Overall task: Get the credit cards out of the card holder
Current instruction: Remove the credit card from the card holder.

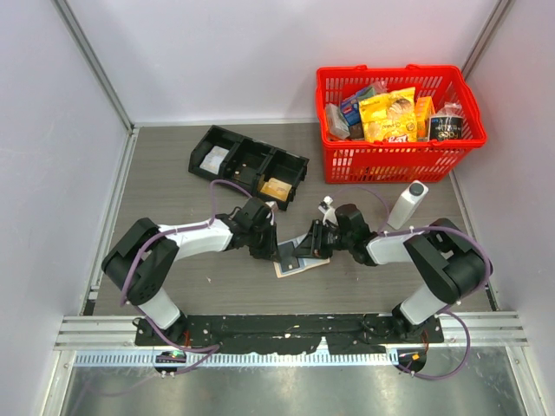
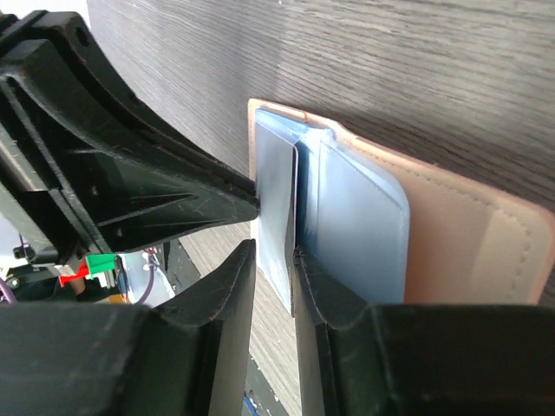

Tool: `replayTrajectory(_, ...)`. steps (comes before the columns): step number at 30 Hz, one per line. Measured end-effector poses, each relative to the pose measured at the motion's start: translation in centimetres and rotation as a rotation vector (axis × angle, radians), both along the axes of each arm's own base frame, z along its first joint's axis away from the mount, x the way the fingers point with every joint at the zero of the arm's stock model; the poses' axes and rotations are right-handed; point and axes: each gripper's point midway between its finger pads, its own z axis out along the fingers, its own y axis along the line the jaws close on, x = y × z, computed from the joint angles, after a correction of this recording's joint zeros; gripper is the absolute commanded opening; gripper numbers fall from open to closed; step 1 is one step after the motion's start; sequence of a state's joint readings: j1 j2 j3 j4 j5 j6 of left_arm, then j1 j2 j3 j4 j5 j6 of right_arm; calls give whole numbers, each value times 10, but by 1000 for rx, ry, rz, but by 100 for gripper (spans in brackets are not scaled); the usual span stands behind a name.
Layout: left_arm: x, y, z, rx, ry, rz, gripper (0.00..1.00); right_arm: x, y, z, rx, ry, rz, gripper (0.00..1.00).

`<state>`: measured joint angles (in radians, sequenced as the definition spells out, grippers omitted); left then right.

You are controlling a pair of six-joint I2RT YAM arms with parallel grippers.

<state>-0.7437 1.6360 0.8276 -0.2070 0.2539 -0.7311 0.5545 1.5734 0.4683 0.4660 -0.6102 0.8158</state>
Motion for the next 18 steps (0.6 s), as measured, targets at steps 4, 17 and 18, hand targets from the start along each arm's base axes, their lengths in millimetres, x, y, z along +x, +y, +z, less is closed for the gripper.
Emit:
replayTrajectory(4, 0, 2, 0, 5, 1, -1, 8, -2, 2, -11, -21, 14, 2, 29)
replayTrajectory(17, 1, 12, -1, 31, 1, 20, 0, -1, 14, -17, -5, 21, 4, 18)
replayTrajectory(18, 1, 12, -1, 30, -1, 21, 0, -1, 13, -17, -5, 19, 1, 15)
